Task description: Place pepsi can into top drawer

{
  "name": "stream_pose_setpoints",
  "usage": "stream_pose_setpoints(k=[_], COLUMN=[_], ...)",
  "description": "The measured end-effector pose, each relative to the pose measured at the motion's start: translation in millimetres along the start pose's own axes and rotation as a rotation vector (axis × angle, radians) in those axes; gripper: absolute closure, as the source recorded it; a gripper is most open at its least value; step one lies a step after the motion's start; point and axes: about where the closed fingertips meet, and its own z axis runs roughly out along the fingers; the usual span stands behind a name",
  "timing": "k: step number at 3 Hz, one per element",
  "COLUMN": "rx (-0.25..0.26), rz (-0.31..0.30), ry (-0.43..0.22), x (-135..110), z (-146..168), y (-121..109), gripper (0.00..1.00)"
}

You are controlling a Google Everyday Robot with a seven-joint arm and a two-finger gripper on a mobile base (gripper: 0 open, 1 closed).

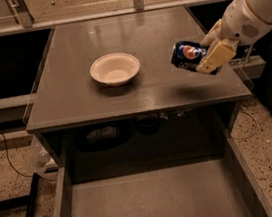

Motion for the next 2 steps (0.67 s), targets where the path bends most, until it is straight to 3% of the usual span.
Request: stream_pose_setpoints(k=[1,2], rx=[0.039,0.037], rz=[-0.033,-0.028], ry=[0.056,0.094], x=[22,45], z=[-29,-36], y=[47,99], gripper=[1.00,1.00])
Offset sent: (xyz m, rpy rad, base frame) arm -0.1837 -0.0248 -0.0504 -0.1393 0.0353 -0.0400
